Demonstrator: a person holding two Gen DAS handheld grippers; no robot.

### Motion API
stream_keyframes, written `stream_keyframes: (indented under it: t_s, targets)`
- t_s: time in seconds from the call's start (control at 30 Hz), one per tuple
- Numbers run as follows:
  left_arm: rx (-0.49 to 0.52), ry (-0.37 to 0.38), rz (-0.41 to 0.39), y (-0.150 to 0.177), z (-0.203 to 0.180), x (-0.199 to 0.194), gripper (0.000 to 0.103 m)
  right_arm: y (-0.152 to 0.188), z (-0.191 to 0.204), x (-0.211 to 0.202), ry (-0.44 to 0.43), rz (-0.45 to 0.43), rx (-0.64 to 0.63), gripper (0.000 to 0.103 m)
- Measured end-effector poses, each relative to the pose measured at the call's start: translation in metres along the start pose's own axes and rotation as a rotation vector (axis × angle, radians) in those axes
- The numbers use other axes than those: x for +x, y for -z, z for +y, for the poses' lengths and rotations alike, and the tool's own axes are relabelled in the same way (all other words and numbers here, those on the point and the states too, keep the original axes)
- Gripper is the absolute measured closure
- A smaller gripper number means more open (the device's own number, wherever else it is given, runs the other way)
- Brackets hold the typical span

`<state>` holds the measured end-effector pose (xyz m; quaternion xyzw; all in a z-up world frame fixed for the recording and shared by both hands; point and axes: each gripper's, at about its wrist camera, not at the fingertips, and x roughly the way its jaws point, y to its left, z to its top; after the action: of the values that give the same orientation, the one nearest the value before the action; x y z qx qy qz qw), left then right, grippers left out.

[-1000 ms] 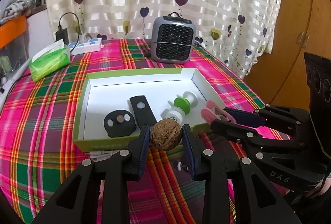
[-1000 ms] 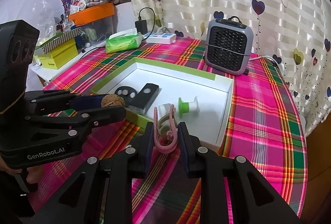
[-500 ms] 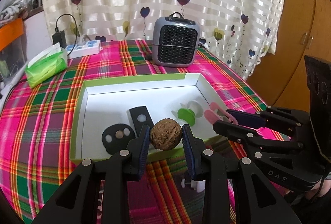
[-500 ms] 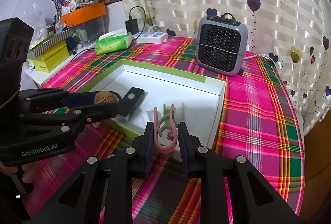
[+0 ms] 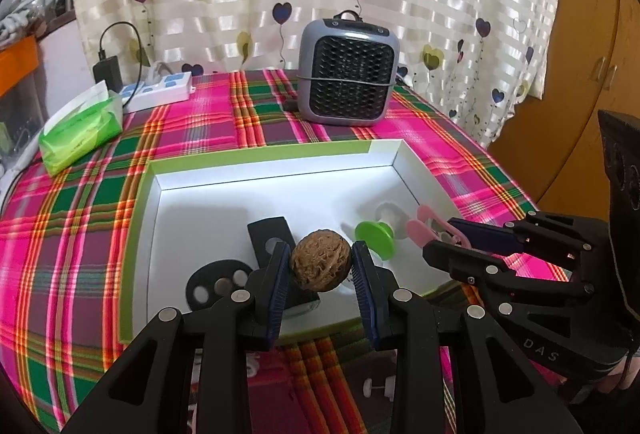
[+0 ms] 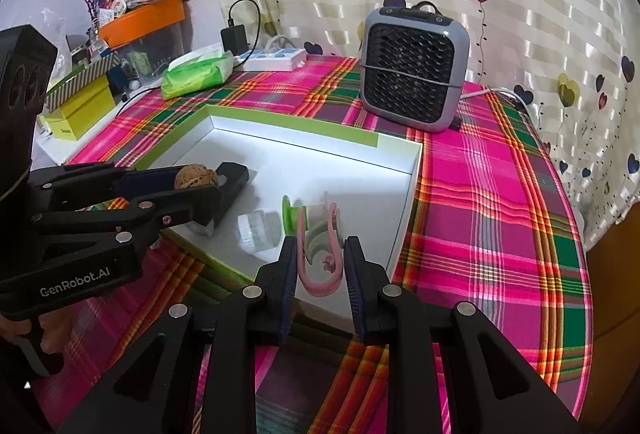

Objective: Organize objects
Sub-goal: 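Lower the walnut and pink clip into the box and open both tools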

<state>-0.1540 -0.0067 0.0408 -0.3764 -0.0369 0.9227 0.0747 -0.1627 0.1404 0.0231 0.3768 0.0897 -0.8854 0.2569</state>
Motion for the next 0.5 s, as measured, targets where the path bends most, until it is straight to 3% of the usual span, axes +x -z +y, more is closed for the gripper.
stream_keyframes:
  t_s: [0.5]
  targets:
    - [-0.002,-0.010,0.015,-0.003,0.003,0.016,0.074,-0.003,-0.001,0.017,0.006,0.038,-0.001,0.079]
